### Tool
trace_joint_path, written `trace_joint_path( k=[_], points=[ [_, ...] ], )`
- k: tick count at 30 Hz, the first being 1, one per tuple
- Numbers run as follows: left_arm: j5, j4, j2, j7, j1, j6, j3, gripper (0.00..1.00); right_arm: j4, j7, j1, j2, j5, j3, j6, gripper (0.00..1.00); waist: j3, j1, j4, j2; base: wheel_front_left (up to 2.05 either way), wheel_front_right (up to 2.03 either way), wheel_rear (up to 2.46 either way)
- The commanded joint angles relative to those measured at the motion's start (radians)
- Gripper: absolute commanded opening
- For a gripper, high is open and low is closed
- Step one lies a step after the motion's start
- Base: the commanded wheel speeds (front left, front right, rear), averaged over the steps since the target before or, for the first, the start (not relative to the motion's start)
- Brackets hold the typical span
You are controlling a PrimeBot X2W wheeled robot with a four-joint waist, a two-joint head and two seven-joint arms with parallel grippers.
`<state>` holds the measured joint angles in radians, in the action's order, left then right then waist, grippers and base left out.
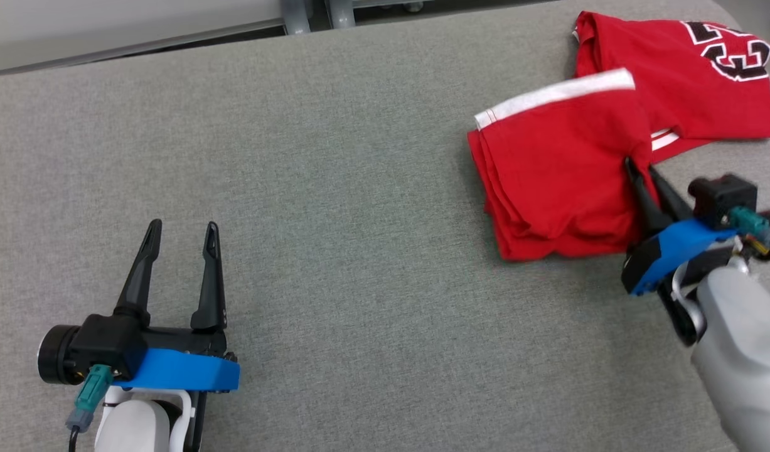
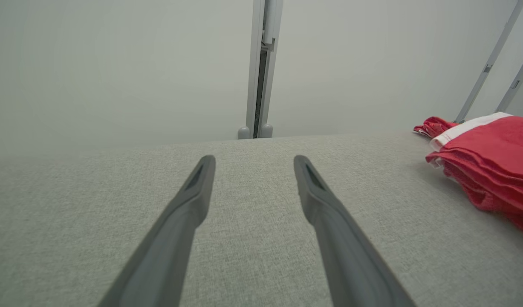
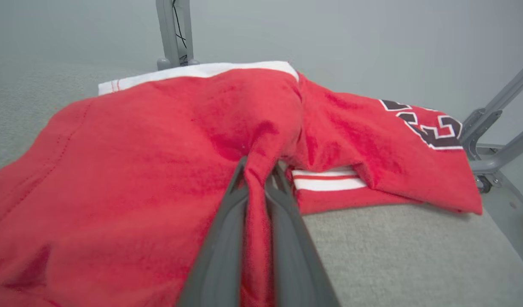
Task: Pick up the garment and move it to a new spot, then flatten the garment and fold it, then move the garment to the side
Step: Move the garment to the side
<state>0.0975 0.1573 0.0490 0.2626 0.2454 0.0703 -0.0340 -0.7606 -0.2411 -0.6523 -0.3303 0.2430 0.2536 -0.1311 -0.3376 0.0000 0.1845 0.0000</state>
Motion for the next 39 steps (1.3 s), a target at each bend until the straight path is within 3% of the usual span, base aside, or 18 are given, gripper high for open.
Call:
trace_joint_path(
  k=[1, 7, 18, 21, 32, 33, 34, 35, 36, 39],
  points=[
    [-0.004, -0.006, 0.004, 0.003, 0.016, 0.003, 0.003, 1.0, 0.008, 0.0, -0.038, -0.021, -0.016, 0.006, 0.001, 0.0, -0.014, 0.0, -0.008, 0.0, 0.0, 0.0, 0.0],
    [-0.012, -0.024, 0.004, 0.003, 0.054, 0.006, -0.006, 1.0, 0.016, 0.051, -0.175, -0.109, -0.013, 0.028, 0.001, 0.0, -0.089, 0.0, -0.022, 0.0, 0.0, 0.0, 0.0],
    [-0.041, -0.059, 0.004, 0.003, 0.144, 0.02, -0.017, 1.0, -0.03, 0.144, -0.367, -0.408, 0.022, 0.035, 0.001, 0.0, -0.247, 0.0, -0.061, 0.0, 0.0, 0.0, 0.0],
    [-0.049, -0.066, 0.006, 0.002, 0.16, 0.024, -0.015, 1.0, -0.047, 0.158, -0.399, -0.464, 0.033, 0.038, 0.001, 0.0, -0.274, 0.0, -0.065, 0.0, 0.0, 0.0, 0.0],
    [-0.057, -0.082, 0.008, 0.0, 0.194, 0.029, -0.02, 1.0, -0.153, 0.144, -0.457, -0.506, 0.038, 0.007, 0.001, 0.0, -0.315, 0.0, -0.077, 0.0, 0.0, 0.0, 0.0],
    [-0.057, -0.084, 0.008, 0.0, 0.195, 0.029, -0.018, 1.0, -0.161, 0.144, -0.458, -0.5, 0.039, 0.006, 0.001, 0.04, -0.316, 0.0, -0.078, 0.0, 0.0, 0.0, 0.0],
    [-0.057, -0.085, 0.008, 0.0, 0.196, 0.029, -0.017, 1.0, -0.17, 0.142, -0.461, -0.496, 0.038, 0.004, 0.001, 0.33, -0.317, 0.0, -0.077, 0.0, 0.0, 0.0, 0.0],
    [-0.058, -0.086, 0.008, 0.0, 0.195, 0.029, -0.015, 1.0, -0.178, 0.139, -0.464, -0.492, 0.033, 0.002, 0.001, 0.8, -0.318, 0.0, -0.077, 0.0, 0.0, 0.0, 0.0],
    [-0.058, -0.086, 0.008, 0.0, 0.195, 0.029, -0.014, 1.0, -0.185, 0.134, -0.467, -0.49, 0.03, 0.001, 0.001, 1.0, -0.318, 0.0, -0.077, 0.0, 0.0, 0.0, 0.0],
    [-0.056, -0.084, 0.007, 0.0, 0.193, 0.028, -0.011, 1.0, -0.205, 0.112, -0.479, -0.48, 0.017, -0.016, 0.001, 1.0, -0.311, 0.0, -0.077, 0.0, 0.0, 0.0, 0.0]
  ],
)
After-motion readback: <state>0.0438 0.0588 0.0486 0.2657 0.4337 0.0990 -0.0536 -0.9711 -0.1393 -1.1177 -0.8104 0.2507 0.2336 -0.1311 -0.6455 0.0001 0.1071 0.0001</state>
